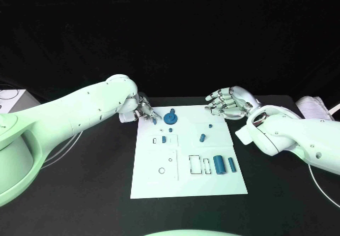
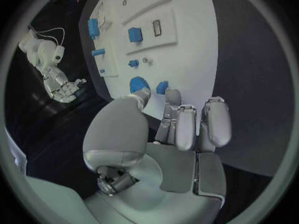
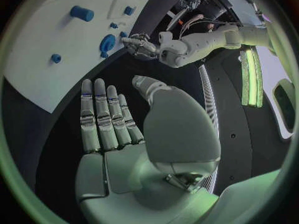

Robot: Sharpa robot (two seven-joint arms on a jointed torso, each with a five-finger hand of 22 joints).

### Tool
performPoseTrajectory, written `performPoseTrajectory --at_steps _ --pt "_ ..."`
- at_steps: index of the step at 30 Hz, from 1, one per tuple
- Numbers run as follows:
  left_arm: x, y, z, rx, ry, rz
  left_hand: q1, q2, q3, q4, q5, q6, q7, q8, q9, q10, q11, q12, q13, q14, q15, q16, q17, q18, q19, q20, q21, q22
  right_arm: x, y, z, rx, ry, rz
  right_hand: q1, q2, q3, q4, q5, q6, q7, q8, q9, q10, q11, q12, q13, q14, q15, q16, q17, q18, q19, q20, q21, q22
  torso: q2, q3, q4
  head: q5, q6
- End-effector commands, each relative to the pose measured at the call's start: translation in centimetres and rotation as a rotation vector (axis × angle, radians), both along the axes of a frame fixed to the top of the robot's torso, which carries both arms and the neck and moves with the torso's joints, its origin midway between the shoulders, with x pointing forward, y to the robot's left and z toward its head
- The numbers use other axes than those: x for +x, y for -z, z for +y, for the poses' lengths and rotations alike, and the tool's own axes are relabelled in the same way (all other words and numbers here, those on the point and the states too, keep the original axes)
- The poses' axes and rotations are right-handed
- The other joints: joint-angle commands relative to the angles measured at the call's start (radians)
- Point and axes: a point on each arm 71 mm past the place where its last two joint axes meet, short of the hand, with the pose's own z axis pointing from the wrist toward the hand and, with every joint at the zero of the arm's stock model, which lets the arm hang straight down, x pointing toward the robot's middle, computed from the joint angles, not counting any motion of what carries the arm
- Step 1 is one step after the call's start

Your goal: Assemble the parts on the task board

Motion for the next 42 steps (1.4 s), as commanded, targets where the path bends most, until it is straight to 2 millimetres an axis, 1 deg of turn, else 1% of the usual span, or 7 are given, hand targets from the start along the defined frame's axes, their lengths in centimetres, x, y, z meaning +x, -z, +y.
performPoseTrajectory --at_steps 1,15,26,29,33,36,42 --pt "-0.1 0.04 -0.22 -0.019 0.013 0.016 0.009 0.007 0.01 0.0 -0.004 0.006 -0.001 0.005 -0.001 0.011 -0.001 0.004 0.0 0.029 -0.009 0.003 0.058 -0.016 0.006 -0.004 0.004 0.002 -0.04 -0.02 0.13 -0.002 -0.014 -0.002 0.007 0.005 0.0 -0.007 0.006 0.0 0.059 0.003 -0.001 0.0 0.0 0.005 -0.001 -0.002 -0.004 -0.005 -0.001 0.005 -0.005 0.0 -0.001 -0.001 0.0 -0.0001 -0.0001 -0.001 -0.001" --pt "-0.13 0.07 -0.03 -0.012 0.006 0.021 0.066 0.019 0.068 -0.017 -0.003 0.033 -0.026 0.055 0.04 0.066 -0.023 0.053 0.064 0.037 -0.028 0.013 0.069 -0.021 0.021 -0.018 0.019 0.027 0.01 0.03 0.1 -0.004 -0.013 0.002 0.007 0.005 0.0 -0.007 0.006 0.0 0.059 0.003 -0.001 0.0 0.0 0.005 -0.001 -0.002 -0.004 -0.005 -0.001 0.005 -0.005 0.0 -0.001 -0.001 0.0 0.0002 -0.001 -0.004 -0.003" --pt "-0.21 0.08 -0.11 -0.033 0.006 0.03 0.086 0.016 0.106 -0.032 -0.003 0.023 -0.033 0.079 0.068 0.069 -0.03 0.056 0.066 0.038 -0.034 0.013 0.069 -0.022 0.024 -0.025 0.022 0.033 0.05 0.04 0.07 -0.004 -0.012 0.002 0.007 0.006 0.0 -0.007 0.011 0.001 0.06 0.003 -0.002 0.0 0.001 0.006 -0.002 -0.002 -0.004 -0.006 -0.002 0.005 -0.005 0.0 -0.001 -0.005 0.0 0.0 0.0006 -0.006 -0.007" --pt "-0.25 0.08 -0.14 -0.048 0.004 0.034 0.126 0.02 0.209 -0.083 -0.002 0.008 -0.037 0.099 0.098 0.076 -0.037 0.056 0.069 0.04 -0.043 0.015 0.071 -0.023 0.027 -0.032 0.024 0.039 0.06 0.04 0.09 -0.005 -0.013 0.002 0.007 0.006 0.0 -0.007 0.011 0.001 0.06 0.003 -0.002 0.0 0.001 0.006 -0.002 -0.002 -0.004 -0.006 -0.002 0.005 -0.005 0.0 -0.001 -0.005 0.0 0.0001 0.0001 -0.005 -0.008" --pt "-0.31 0.05 -0.07 -0.065 -0.002 0.034 0.097 -0.01 0.412 -0.173 0.001 -0.013 -0.033 0.127 0.144 0.088 -0.034 0.051 0.065 0.042 -0.037 0.017 0.075 -0.025 0.031 -0.031 0.028 0.047 0.07 0.05 0.08 -0.005 -0.012 0.002 0.007 0.006 0.0 -0.007 0.011 0.001 0.06 0.003 -0.002 0.0 0.001 0.006 -0.002 -0.002 -0.004 -0.006 -0.002 0.005 -0.005 0.0 -0.001 -0.005 0.0 -0.0001 0.0004 -0.005 -0.009" --pt "-0.39 0.0 0.03 -0.081 -0.009 0.03 0.062 -0.019 0.469 -0.203 0.003 -0.014 -0.031 0.137 0.16 0.094 -0.032 0.054 0.069 0.044 -0.037 0.019 0.078 -0.025 0.033 -0.03 0.03 0.051 0.1 0.06 0.04 -0.005 -0.011 0.002 0.007 0.006 0.0 -0.007 0.011 0.001 0.06 0.003 -0.002 0.0 0.001 0.006 -0.002 -0.002 -0.004 -0.006 -0.002 0.005 -0.005 0.0 -0.001 -0.005 -0.001 -0.0003 0.0012 -0.006 -0.009" --pt "-0.76 -0.18 0.22 -0.131 -0.028 0.023 0.003 -0.043 0.535 -0.256 0.103 -0.004 -0.034 0.155 0.187 0.118 -0.035 0.072 0.091 0.052 -0.041 0.031 0.093 -0.028 0.043 -0.032 0.038 0.065 0.15 0.07 -0.09 -0.007 -0.008 0.002 0.007 0.006 0.0 -0.007 0.012 0.001 0.06 0.003 -0.002 0.0 0.001 0.006 -0.002 -0.002 -0.003 -0.007 -0.003 0.005 -0.005 0.0 -0.001 -0.007 -0.001 -0.0009 0.0026 -0.006 -0.01"
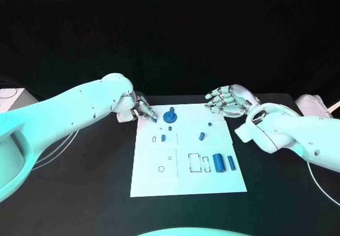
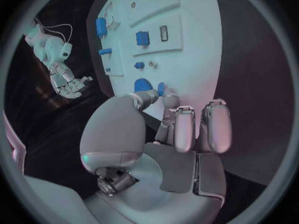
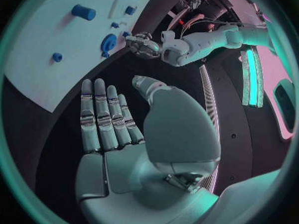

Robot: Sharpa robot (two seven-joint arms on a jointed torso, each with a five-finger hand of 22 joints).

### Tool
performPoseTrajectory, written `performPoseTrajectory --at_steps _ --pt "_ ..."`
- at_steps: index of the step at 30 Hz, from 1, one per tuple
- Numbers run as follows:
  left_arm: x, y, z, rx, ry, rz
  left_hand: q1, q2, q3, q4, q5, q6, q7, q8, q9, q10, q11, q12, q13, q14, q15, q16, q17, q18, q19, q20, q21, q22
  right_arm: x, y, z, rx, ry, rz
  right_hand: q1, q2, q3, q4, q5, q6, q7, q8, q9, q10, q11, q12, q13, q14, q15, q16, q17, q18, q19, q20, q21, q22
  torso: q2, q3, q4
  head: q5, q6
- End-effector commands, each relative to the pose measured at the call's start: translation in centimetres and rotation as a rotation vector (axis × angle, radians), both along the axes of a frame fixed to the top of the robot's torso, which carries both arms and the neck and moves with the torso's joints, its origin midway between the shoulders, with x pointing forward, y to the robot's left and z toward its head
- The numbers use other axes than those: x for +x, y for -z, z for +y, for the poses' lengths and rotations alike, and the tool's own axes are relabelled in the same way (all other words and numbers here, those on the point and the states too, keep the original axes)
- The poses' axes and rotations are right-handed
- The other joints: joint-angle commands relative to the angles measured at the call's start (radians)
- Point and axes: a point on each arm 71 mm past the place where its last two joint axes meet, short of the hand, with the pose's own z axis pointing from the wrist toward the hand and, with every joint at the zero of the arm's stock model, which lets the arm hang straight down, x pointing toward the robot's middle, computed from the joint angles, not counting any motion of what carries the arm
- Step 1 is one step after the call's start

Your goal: Assemble the parts on the task board

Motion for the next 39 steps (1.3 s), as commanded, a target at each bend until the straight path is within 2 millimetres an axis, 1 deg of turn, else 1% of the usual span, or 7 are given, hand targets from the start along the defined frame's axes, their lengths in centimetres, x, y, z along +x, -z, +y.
performPoseTrajectory --at_steps 1,12,18,26,27,33,39 --pt "-0.2 -0.2 -0.3 -0.071 -0.019 -0.004 -0.02 -0.006 0.157 -0.157 0.045 0.01 -0.005 0.01 0.009 0.016 -0.002 0.011 0.009 0.055 -0.006 0.009 0.099 -0.013 0.012 0.0 0.009 0.049 0.0 0.0 0.1 -0.003 -0.013 0.0 0.007 0.006 0.0 -0.007 0.004 0.001 0.06 0.003 -0.001 0.0 0.001 0.006 -0.001 -0.002 -0.003 -0.007 -0.002 0.005 -0.005 0.0 -0.001 -0.001 0.0 -0.0007 0.0008 0.0 0.0" --pt "-1.9 -0.8 0.2 -0.136 -0.027 -0.026 -0.05 -0.031 0.166 -0.187 0.15 0.037 -0.015 0.014 0.02 0.059 -0.012 0.037 0.049 0.062 -0.016 0.018 0.111 -0.02 0.033 -0.008 0.025 0.076 0.1 0.0 -0.2 -0.005 -0.005 -0.001 0.006 0.007 0.0 -0.007 0.005 0.001 0.06 0.003 -0.002 0.0 0.001 0.006 -0.001 -0.002 -0.003 -0.007 -0.002 0.005 -0.005 0.0 -0.001 -0.002 -0.005 0.0 0.0035 0.003 -0.003" --pt "-3.2 -1.2 0.3 -0.137 -0.008 -0.071 -0.053 -0.035 0.166 -0.191 0.166 0.042 -0.017 0.014 0.021 0.069 -0.014 0.044 0.06 0.062 -0.018 0.018 0.112 -0.021 0.038 -0.01 0.029 0.083 0.1 0.0 -0.4 -0.006 -0.002 -0.001 0.005 0.007 0.0 -0.006 0.005 0.001 0.061 0.003 -0.002 0.0 0.001 0.007 -0.001 -0.002 -0.003 -0.007 -0.002 0.005 -0.005 0.0 -0.001 -0.003 -0.004 -0.001 0.0068 0.004 -0.003" --pt "-4.8 -1.1 0.4 -0.103 0.009 -0.141 -0.056 -0.04 0.166 -0.194 0.179 0.049 -0.02 0.015 0.022 0.08 -0.016 0.053 0.074 0.063 -0.02 0.019 0.113 -0.024 0.045 -0.012 0.035 0.092 0.1 0.0 -0.5 -0.006 0.002 -0.001 0.004 0.008 0.0 -0.005 0.005 0.001 0.061 0.003 -0.002 -0.001 0.001 0.007 -0.001 -0.002 -0.003 -0.007 -0.002 0.005 -0.005 0.0 -0.001 -0.004 -0.004 0.0 0.0045 0.011 -0.006" --pt "-5.0 -1.0 0.4 -0.094 0.011 -0.155 -0.059 -0.042 0.167 -0.195 0.183 0.052 -0.021 0.014 0.022 0.083 -0.018 0.053 0.074 0.084 -0.021 0.067 0.186 -0.024 0.045 -0.013 0.035 0.092 0.1 0.0 -0.5 -0.006 0.002 -0.001 0.004 0.008 0.0 -0.005 0.005 0.001 0.061 0.003 -0.002 -0.001 0.001 0.007 -0.001 -0.002 -0.003 -0.007 -0.002 0.005 -0.005 0.0 -0.001 -0.004 -0.004 0.0005 0.0045 0.011 -0.006" --pt "-6.2 -0.3 0.3 -0.046 0.025 -0.213 -0.059 -0.042 0.169 -0.196 0.185 0.055 -0.022 0.014 0.023 0.088 -0.019 0.057 0.081 0.084 -0.022 0.068 0.186 -0.026 0.051 -0.014 0.04 0.101 0.0 0.0 -0.6 -0.006 0.003 -0.001 0.004 0.008 0.0 -0.005 0.005 0.001 0.061 0.003 -0.002 -0.001 0.001 0.007 -0.001 -0.002 -0.003 -0.007 -0.002 0.005 -0.005 0.0 -0.001 -0.004 -0.004 0.0003 0.0059 0.011 -0.008" --pt "-6.9 0.7 0.3 -0.01 0.033 -0.219 -0.059 -0.043 0.17 -0.197 0.186 0.057 -0.023 0.014 0.023 0.09 -0.02 0.059 0.083 0.085 -0.022 0.069 0.187 -0.026 0.053 -0.014 0.041 0.103 0.0 0.0 -0.6 -0.005 0.004 -0.001 0.004 0.008 0.0 -0.005 0.005 0.001 0.061 0.003 -0.002 -0.001 0.001 0.007 -0.001 -0.002 -0.003 -0.007 -0.002 0.005 -0.005 0.0 -0.001 -0.004 -0.003 -0.0002 0.0031 0.014 -0.011"
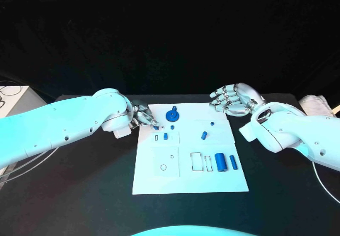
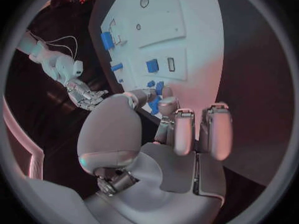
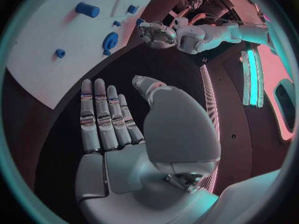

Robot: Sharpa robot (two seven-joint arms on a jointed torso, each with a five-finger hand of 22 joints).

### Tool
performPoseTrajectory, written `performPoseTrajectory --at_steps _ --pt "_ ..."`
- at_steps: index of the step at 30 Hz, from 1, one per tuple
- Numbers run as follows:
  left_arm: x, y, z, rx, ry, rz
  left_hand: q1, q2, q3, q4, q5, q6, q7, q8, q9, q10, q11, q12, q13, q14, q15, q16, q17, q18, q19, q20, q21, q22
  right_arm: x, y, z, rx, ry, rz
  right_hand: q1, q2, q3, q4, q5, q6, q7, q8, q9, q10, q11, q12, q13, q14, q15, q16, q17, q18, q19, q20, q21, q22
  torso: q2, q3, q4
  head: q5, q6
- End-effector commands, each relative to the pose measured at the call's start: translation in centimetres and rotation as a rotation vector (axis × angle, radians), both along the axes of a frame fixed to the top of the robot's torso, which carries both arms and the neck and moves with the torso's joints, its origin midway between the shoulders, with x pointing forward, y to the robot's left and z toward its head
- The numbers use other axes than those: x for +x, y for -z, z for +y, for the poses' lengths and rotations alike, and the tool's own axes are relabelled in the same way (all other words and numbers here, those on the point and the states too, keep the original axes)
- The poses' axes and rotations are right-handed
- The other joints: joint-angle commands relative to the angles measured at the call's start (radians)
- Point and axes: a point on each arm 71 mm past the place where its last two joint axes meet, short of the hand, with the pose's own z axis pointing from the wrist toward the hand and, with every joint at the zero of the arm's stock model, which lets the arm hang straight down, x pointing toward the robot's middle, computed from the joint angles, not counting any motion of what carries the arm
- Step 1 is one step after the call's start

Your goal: Assemble the parts on the task board

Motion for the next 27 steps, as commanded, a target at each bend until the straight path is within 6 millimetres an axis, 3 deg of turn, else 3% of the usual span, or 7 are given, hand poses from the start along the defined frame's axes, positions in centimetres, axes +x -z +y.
performPoseTrajectory --at_steps 1,12,22,27 --pt "0.0 0.0 0.0 0.042 -0.011 -0.064 -0.004 0.004 0.179 -0.186 0.003 0.005 0.0 0.003 0.002 0.005 -0.001 0.002 0.001 0.085 -0.008 0.004 0.187 -0.011 0.003 0.0 0.004 0.103 -0.1 0.0 0.1 -0.001 -0.011 -0.001 0.004 0.008 0.0 -0.005 0.005 0.001 0.061 0.003 -0.001 0.0 0.001 0.007 -0.001 -0.002 -0.003 -0.003 -0.002 0.005 -0.005 0.0 -0.001 -0.001 0.001 -0.0005 -0.0018 0.001 -0.002" --pt "-0.8 0.8 -0.8 0.073 0.035 -0.032 -0.004 0.004 0.18 -0.187 0.004 0.006 -0.001 0.003 0.002 0.007 -0.002 0.004 0.003 0.085 -0.009 0.005 0.187 -0.011 0.005 0.0 0.005 0.105 -0.1 0.0 0.1 -0.001 -0.013 0.0 0.001 0.009 -0.001 -0.003 0.007 0.002 0.061 0.003 -0.002 -0.001 0.002 0.007 -0.001 -0.002 -0.003 -0.004 -0.002 0.005 -0.005 0.0 -0.001 -0.004 0.002 -0.0003 -0.0035 0.003 -0.01" --pt "-1.2 1.0 -1.1 0.103 0.074 -0.005 -0.004 0.002 0.182 -0.188 0.008 0.008 -0.001 0.002 0.002 0.01 -0.002 0.005 0.006 0.086 -0.009 0.006 0.189 -0.012 0.006 -0.001 0.006 0.107 -0.1 0.0 0.1 -0.001 -0.013 0.001 0.001 0.009 -0.001 -0.003 0.007 0.002 0.061 0.003 -0.002 -0.001 0.002 0.007 -0.001 -0.002 -0.003 -0.004 -0.002 0.005 -0.005 0.0 -0.001 -0.004 0.001 0.0003 -0.0008 0.002 -0.015" --pt "-1.4 1.2 -1.3 0.115 0.097 0.016 -0.004 0.002 0.182 -0.188 0.008 0.008 -0.001 0.002 0.002 0.01 -0.002 0.005 0.006 0.086 -0.009 0.006 0.189 -0.012 0.006 -0.001 0.006 0.107 -0.1 0.0 0.1 -0.002 -0.013 0.001 0.001 0.009 -0.001 -0.003 0.007 0.002 0.061 0.003 -0.002 -0.001 0.002 0.007 -0.001 -0.002 -0.003 -0.004 -0.002 0.005 -0.005 0.0 -0.001 -0.004 0.001 -0.0004 -0.003 0.004 -0.016"
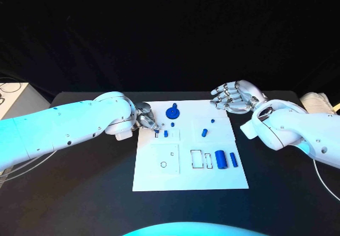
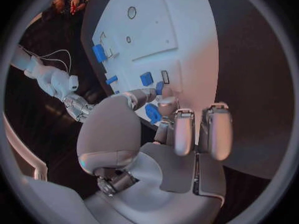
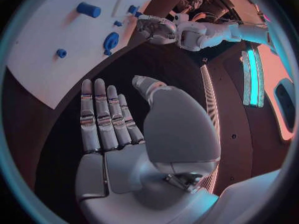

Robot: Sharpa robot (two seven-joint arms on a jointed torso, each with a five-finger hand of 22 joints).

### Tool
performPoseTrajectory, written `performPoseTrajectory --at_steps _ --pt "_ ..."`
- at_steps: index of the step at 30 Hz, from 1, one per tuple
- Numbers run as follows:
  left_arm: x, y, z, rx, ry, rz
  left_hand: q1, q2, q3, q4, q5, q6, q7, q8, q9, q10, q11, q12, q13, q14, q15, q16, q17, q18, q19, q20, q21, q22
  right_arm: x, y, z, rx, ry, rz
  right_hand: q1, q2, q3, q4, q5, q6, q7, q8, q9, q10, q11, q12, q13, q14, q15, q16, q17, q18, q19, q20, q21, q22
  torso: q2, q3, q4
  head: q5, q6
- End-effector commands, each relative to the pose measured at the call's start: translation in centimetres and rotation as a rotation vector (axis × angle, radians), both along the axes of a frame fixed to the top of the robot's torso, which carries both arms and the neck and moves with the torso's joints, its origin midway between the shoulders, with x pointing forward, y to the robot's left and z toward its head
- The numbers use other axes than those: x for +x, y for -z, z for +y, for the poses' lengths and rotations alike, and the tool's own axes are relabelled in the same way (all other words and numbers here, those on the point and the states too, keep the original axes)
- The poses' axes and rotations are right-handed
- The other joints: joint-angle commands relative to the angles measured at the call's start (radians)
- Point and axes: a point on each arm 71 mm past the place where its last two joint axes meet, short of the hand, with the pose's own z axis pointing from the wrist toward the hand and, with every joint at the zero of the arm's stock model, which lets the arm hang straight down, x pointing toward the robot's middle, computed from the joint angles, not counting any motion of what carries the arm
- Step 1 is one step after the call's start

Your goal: Assemble the parts on the task board

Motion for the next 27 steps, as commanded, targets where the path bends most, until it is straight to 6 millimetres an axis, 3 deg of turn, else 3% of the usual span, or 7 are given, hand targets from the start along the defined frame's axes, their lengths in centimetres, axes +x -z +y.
performPoseTrajectory --at_steps 1,27 --pt "-0.37 0.22 -0.29 0.033 0.043 0.034 0.003 0.009 0.167 -0.173 0.003 0.008 -0.002 0.004 0.001 0.006 0.001 0.005 0.001 0.082 -0.006 0.006 0.189 -0.012 0.006 -0.001 0.006 0.107 -0.05 0.01 0.11 -0.002 -0.013 0.001 0.001 0.009 -0.001 -0.003 0.007 0.002 0.061 0.003 -0.001 -0.001 0.002 0.003 -0.001 -0.002 -0.003 -0.004 -0.001 0.005 -0.005 0.0 -0.001 -0.001 0.0 0.0005 -0.0013 0.001 -0.002" --pt "-0.59 0.42 0.07 0.054 0.052 0.041 0.003 0.007 0.168 -0.174 0.007 0.009 -0.002 0.003 0.001 0.007 0.0 0.005 0.001 0.082 -0.006 0.007 0.189 -0.012 0.006 -0.001 0.006 0.107 -0.06 0.03 0.04 -0.002 -0.013 0.002 0.001 0.009 -0.001 -0.004 0.008 0.002 0.061 0.003 -0.001 -0.001 0.002 0.004 -0.001 -0.001 -0.003 -0.004 -0.001 0.005 -0.005 0.001 -0.001 -0.003 0.0 0.0007 -0.0009 0.001 -0.005"
